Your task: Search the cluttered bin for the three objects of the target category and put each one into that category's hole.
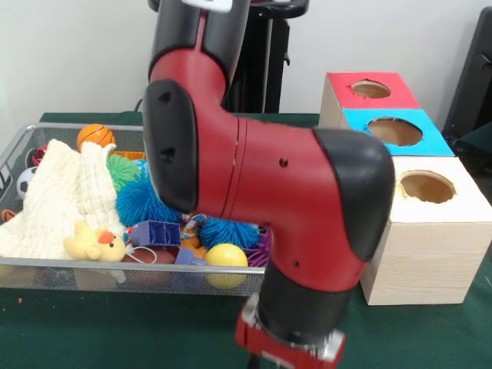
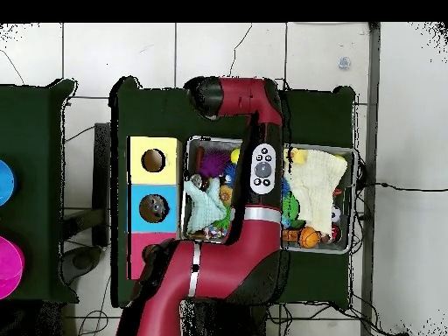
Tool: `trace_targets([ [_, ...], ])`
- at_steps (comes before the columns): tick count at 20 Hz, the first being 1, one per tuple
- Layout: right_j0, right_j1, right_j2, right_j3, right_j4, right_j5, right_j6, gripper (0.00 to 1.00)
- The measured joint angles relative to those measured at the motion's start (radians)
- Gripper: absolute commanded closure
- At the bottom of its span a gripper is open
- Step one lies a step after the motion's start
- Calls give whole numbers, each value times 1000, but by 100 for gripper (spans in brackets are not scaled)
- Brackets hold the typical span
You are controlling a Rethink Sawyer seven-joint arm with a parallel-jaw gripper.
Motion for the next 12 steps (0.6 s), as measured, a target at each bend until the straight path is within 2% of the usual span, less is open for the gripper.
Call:
trace_targets([
  [2,0,-30,-3,30,18,84,0,0],
  [3,0,-64,-8,64,35,169,0,0],
  [8,2,-161,-24,136,58,373,0,0],
  [11,3,-205,-32,160,59,407,0,0],
  [12,3,-238,-34,185,59,379,0,0],
])
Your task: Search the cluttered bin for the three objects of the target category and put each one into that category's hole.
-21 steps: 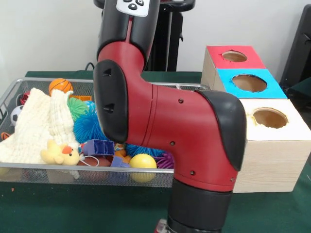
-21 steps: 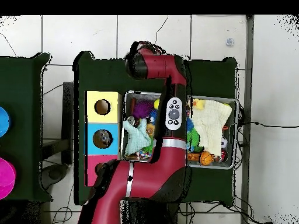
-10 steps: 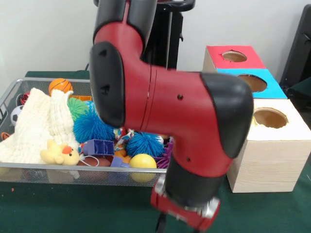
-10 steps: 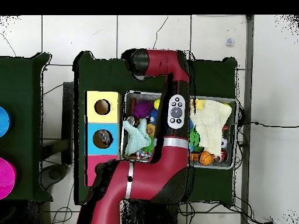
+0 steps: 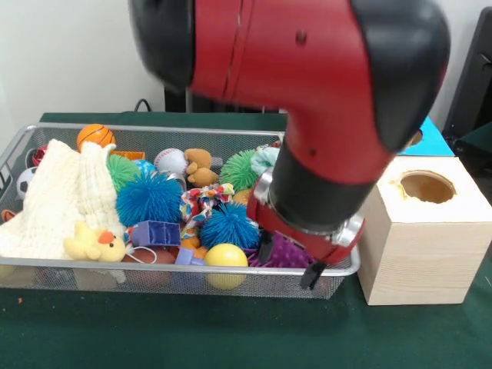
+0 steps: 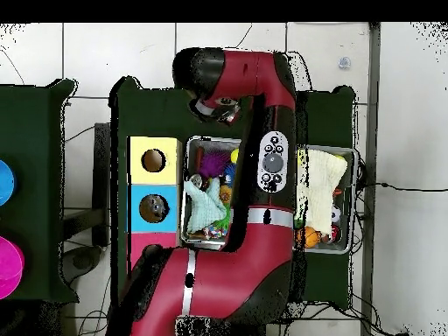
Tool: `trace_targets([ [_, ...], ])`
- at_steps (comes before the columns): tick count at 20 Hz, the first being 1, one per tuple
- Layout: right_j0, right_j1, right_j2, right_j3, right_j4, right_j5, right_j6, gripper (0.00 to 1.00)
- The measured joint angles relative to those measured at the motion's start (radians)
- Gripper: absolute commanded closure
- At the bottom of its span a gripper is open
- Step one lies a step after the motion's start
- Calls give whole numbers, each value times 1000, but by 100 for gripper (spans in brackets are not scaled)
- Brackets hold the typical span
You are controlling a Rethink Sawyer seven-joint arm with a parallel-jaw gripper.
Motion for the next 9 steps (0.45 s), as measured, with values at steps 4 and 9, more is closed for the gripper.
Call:
trace_targets([
  [4,2,-67,-8,72,-14,-270,0,0],
  [9,9,-112,-32,138,-78,-819,0,0],
])
